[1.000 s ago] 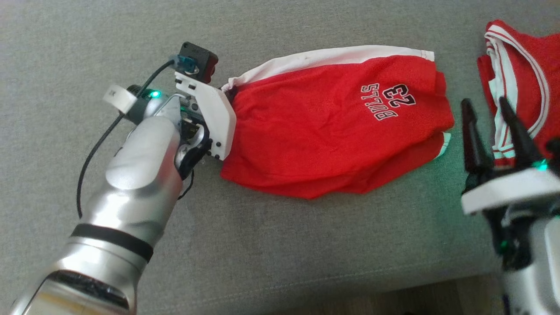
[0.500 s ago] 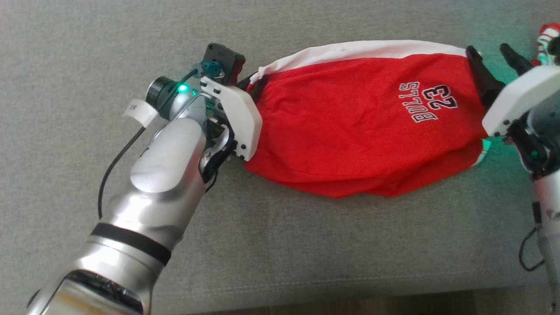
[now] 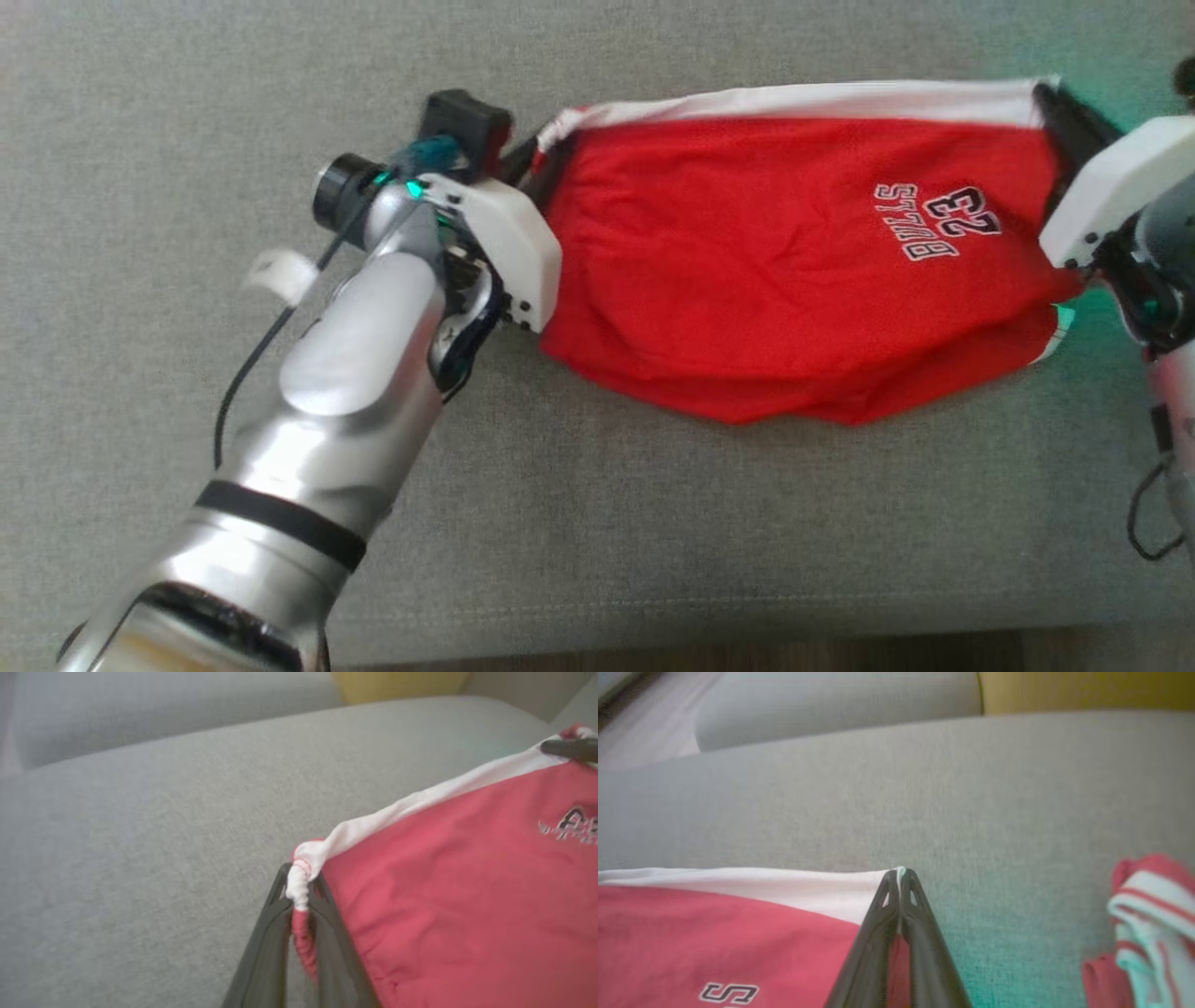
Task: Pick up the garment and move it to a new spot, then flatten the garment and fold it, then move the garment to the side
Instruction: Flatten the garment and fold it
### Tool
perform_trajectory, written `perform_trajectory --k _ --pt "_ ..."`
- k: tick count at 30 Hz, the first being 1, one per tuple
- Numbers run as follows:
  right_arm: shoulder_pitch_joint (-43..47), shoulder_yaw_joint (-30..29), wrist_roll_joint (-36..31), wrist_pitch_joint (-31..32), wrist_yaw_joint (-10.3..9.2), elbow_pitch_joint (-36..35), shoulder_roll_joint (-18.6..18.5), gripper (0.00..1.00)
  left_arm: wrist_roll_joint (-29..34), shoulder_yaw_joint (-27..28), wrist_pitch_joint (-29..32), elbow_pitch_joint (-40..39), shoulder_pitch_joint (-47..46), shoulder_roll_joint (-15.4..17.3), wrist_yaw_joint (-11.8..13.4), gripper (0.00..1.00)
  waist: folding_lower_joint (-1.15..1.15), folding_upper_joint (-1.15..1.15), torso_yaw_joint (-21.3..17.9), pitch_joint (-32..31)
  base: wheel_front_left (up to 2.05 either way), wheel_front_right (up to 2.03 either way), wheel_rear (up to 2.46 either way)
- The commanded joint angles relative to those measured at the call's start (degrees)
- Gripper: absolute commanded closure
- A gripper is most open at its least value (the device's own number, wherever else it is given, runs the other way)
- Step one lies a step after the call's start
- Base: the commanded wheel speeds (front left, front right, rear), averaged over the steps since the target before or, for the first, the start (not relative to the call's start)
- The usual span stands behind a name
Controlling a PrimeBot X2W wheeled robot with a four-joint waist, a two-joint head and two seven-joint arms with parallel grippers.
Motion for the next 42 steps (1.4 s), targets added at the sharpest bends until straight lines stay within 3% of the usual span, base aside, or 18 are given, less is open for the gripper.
perform_trajectory --k 1,6,10,18,24,29,33,37,42 --pt "1.5 0.1 0.5 -3.3 -0.04 -3.8 -1.5 1.0 -0.4 2.6 -2.1 -3.2 -0.5 2.4 0.9 1.0 -0.01 0.0 -0.1 -1.2 0.0 0.0 0.0" --pt "6.0 -2.3 -0.2 -11.2 -0.04 -12.9 -2.5 1.0 -1.2 5.2 -6.6 -10.9 2.0 5.7 2.6 1.0 -0.01 0.0 -0.4 -5.4 0.0 0.0 0.0" --pt "10.1 -6.6 -2.4 -13.6 -0.04 -23.7 -2.5 1.0 -2.1 7.3 -7.1 -20.7 4.5 9.0 3.9 1.0 -0.01 0.0 -0.5 -9.2 0.0 0.0 0.0" --pt "13.8 -15.6 -7.0 -8.7 -0.04 -48.2 -0.4 1.0 -3.5 10.8 -0.7 -45.7 8.4 15.9 7.0 1.0 -0.01 0.0 -0.6 -15.7 0.0 0.0 0.0" --pt "11.7 -18.0 -7.2 -4.2 -0.04 -55.2 0.0 1.0 -3.8 12.4 4.4 -56.2 9.1 19.0 8.7 1.0 -0.01 0.0 -0.6 -18.0 0.0 0.0 0.0" --pt "8.9 -16.8 -5.6 -1.7 -0.04 -54.9 0.1 1.0 -4.5 12.6 7.1 -58.9 8.5 19.6 9.3 1.0 -0.01 0.0 -0.2 -18.2 0.0 0.0 0.0" --pt "5.4 -14.4 -3.5 -1.6 -0.04 -50.8 0.4 1.0 -6.1 12.3 7.0 -55.6 6.5 18.2 8.3 1.0 -0.01 0.0 0.1 -16.7 0.0 0.0 0.0" --pt "-1.3 -11.0 -1.3 -3.1 -0.04 -42.3 0.9 1.0 -7.2 12.7 4.2 -47.1 2.3 15.6 7.1 1.0 -0.01 0.0 0.2 -14.1 0.0 0.0 0.0" --pt "-13.8 -5.5 -0.2 -8.5 -0.04 -27.4 2.9 1.0 -7.7 14.3 -3.5 -30.9 -6.8 11.0 5.3 1.0 -0.01 0.0 0.1 -11.2 0.0 0.0 0.0"
